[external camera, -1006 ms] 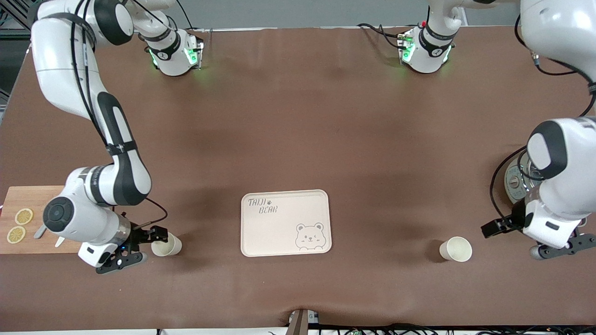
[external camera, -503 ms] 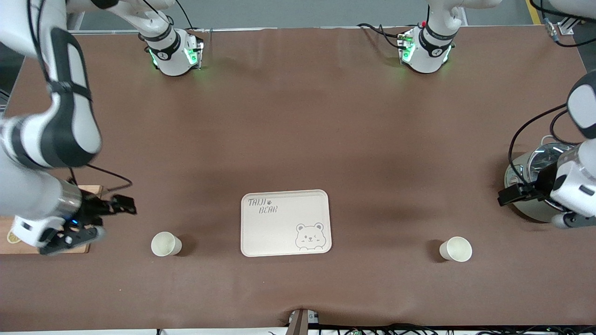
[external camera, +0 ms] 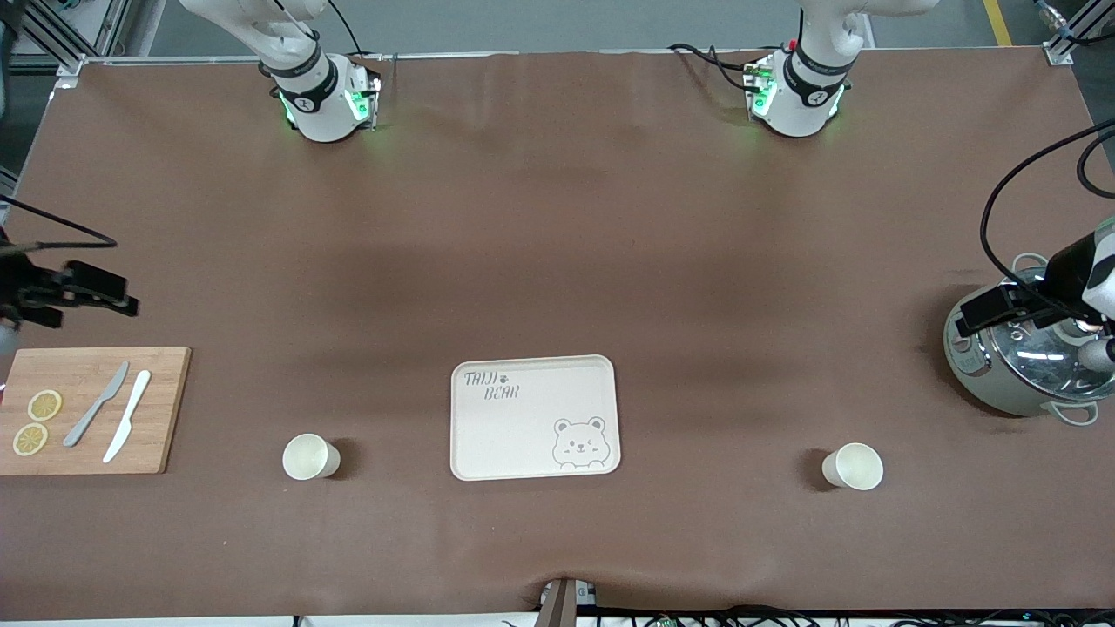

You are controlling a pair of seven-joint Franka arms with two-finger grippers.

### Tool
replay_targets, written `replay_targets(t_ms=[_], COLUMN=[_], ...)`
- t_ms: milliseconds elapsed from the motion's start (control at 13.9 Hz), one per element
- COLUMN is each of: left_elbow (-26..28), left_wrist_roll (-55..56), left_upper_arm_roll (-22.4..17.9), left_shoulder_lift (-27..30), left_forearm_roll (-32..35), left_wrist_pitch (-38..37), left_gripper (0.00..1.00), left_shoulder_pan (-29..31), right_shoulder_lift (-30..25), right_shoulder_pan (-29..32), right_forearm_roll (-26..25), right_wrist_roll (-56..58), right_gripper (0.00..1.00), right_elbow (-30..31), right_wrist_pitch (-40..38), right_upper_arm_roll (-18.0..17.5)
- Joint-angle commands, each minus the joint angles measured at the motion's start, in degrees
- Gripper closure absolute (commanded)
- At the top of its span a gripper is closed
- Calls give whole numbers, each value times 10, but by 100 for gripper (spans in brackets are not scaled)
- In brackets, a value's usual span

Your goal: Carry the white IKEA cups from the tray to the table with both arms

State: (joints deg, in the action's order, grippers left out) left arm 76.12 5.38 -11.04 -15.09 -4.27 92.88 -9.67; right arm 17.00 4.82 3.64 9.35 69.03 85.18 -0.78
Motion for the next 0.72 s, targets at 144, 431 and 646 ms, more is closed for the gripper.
replay_targets(t_ms=[144,431,646], left_elbow=[-19,-20,-24], left_wrist_roll=[-4,-9,-9], left_upper_arm_roll=[0,0,0], left_shoulder_lift=[21,31,44], left_forearm_roll=[0,-1,0], left_wrist_pitch=[-43,-52,-52], left_gripper=[0,0,0], left_shoulder_pan=[7,8,8], right_shoulder_lift=[-12,-12,-13], right_shoulder_pan=[22,20,19], right_forearm_roll=[-1,-8,-8], right_wrist_roll=[-13,-13,-14], right_gripper=[0,0,0], right_elbow=[22,22,23], right_wrist_pitch=[4,3,2], right_upper_arm_roll=[-8,-10,-10])
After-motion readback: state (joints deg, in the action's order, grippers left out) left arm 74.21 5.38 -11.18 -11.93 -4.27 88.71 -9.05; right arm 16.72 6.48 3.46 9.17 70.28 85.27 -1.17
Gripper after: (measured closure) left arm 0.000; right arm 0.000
